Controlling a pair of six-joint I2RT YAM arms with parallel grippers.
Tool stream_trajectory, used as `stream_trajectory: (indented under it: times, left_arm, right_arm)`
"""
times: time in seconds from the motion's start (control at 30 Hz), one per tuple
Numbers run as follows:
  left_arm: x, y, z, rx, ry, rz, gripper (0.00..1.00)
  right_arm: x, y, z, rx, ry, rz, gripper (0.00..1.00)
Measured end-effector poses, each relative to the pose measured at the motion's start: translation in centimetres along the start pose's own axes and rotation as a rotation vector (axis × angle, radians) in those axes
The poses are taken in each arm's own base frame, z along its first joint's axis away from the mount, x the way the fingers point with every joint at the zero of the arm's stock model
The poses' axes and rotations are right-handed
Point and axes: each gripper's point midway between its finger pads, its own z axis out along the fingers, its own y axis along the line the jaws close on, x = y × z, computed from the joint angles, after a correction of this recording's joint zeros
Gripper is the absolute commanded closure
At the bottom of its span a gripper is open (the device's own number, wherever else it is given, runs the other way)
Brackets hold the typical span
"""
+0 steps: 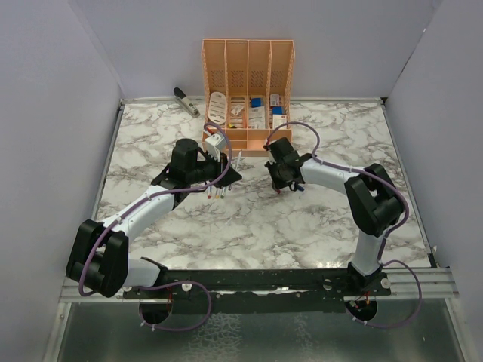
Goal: Insert the pens into the pen caps
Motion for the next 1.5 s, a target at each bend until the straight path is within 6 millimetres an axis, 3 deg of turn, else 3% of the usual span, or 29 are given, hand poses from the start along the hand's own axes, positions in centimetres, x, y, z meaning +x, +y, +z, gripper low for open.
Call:
stream_trajectory:
  times: [0.43,0.63,0.8,0.93,1.1,1.33,1.5]
  left_arm:
    - [-0.2,-0.1,-0.1,0.003,-0.005,0.005,1.00]
    - [-1.6,-1.1,-0.5,0.034,-0.052,0.043,1.00]
    - [-2.7,-1.9,-0.6,0.068,-0.093,0.064,1.00]
    - [-3.8,-2.5,-0.5,0.097,-0.142,0.050,1.00]
    - [-4.6,-3.4,-0.5,0.126,-0.174,0.037,1.00]
    - [-3.9,-6.8,1.2,0.230,-0.135,0.052,1.00]
    - [-3.3,-7.7,1.9,0.268,-0.113,0.057,1.00]
  right_arm:
    - [0.3,-0.9,-1.3,0.077,0.071,0.027,0.99]
    - [-4.2,-0.5,-3.3,0.067,-0.069,0.067,0.99]
    - [-10.8,0.1,-8.9,0.006,-0.387,0.114,0.99]
    - [-14.1,0.5,-14.3,-0.074,-0.676,0.148,0.99]
    - [-16.0,1.2,-19.0,-0.179,-0.947,0.183,0.99]
    - [-17.7,2.6,-22.9,-0.326,-1.177,0.216,0.99]
    - [-18.2,3.2,-25.8,-0.416,-1.307,0.241,0.99]
